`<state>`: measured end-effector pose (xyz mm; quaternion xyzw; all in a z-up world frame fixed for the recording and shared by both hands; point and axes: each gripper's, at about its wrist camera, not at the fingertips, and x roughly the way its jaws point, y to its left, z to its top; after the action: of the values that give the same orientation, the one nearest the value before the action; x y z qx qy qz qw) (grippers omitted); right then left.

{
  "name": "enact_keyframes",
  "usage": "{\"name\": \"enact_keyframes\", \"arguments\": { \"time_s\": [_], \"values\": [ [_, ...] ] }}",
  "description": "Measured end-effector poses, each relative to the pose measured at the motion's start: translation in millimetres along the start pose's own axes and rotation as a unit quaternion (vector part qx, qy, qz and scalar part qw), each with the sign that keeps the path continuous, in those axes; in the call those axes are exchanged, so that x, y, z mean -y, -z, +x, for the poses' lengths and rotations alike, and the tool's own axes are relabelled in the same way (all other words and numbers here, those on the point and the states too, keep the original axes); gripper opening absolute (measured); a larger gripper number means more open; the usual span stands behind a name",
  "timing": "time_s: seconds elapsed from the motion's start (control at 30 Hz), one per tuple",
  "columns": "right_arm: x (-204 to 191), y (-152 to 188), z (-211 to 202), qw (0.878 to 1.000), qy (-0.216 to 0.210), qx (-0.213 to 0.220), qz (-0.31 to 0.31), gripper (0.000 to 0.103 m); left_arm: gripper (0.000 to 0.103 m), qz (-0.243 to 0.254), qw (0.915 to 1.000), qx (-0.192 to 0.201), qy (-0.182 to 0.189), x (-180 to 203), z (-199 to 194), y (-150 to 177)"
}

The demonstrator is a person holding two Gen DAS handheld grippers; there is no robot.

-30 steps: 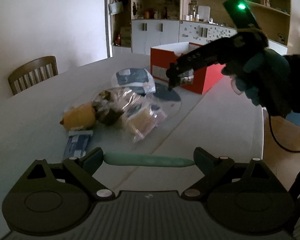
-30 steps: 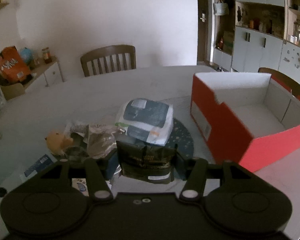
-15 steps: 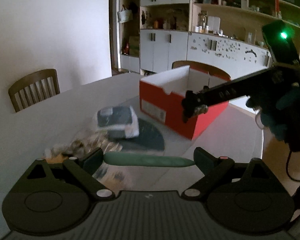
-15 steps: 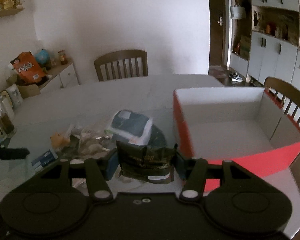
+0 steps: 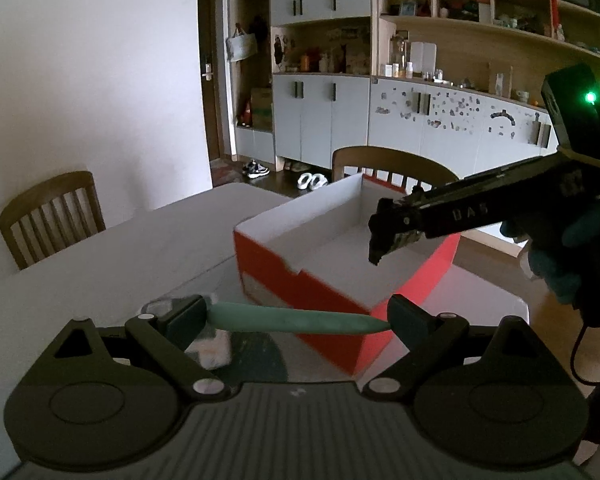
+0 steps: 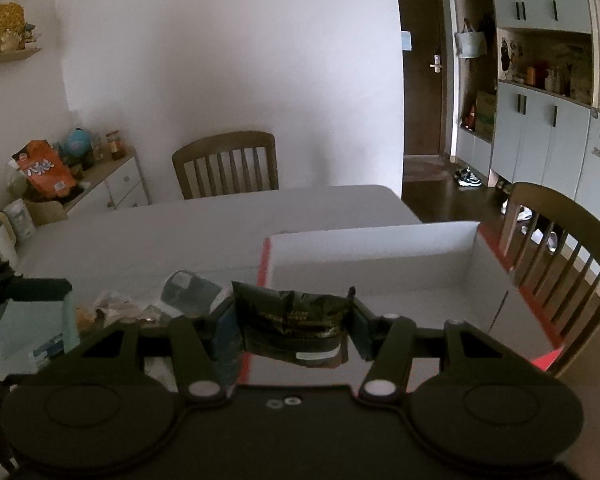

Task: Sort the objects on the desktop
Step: 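Carry the black pouch and teal stick with both tools over the red shoebox, then open the right tool to drop the pouch while the left tool releases the stick into the box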

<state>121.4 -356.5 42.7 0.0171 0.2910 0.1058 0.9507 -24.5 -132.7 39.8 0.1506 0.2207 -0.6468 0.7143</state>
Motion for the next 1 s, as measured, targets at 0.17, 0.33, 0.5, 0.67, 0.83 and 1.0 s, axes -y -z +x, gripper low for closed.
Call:
{"name": "enact_keyframes", "arguments": {
  "time_s": [0.17, 0.33, 0.5, 0.67, 0.83, 1.0],
  "values": [
    [22.1, -4.9, 2.6, 1.000, -0.004, 0.000, -0.004, 0.057, 0.097, -0.004, 1.0000, -0.002, 0.005, 9.8, 23.7, -18.0],
    [45.2, -8.1, 7.7, 1.000, -0.006, -0.005, -0.015, 0.057, 0.097, -0.005, 0.9998, -0.013, 0.014, 15.2, 52.4, -35.0],
    [63.5, -7.4, 21.9, 1.000, -0.001, -0.019, -0.025, 0.057, 0.097, 0.008, 0.9992, -0.027, 0.027, 23.2, 85.0, -53.1],
    [77.1, -7.0, 35.5, 0.999, 0.004, -0.029, -0.033, 0.057, 0.097, 0.020, 0.9982, -0.045, 0.035, 25.9, 120.2, -65.3],
    [89.9, -3.5, 47.0, 0.998, 0.006, -0.046, -0.044, 0.057, 0.097, 0.044, 0.9957, -0.064, 0.051, 29.7, 148.2, -69.9],
    [97.3, 0.5, 61.8, 0.995, 0.006, -0.064, -0.072, 0.057, 0.097, 0.060, 0.9926, -0.088, 0.059, 33.6, 180.8, -74.7]
  ]
}}
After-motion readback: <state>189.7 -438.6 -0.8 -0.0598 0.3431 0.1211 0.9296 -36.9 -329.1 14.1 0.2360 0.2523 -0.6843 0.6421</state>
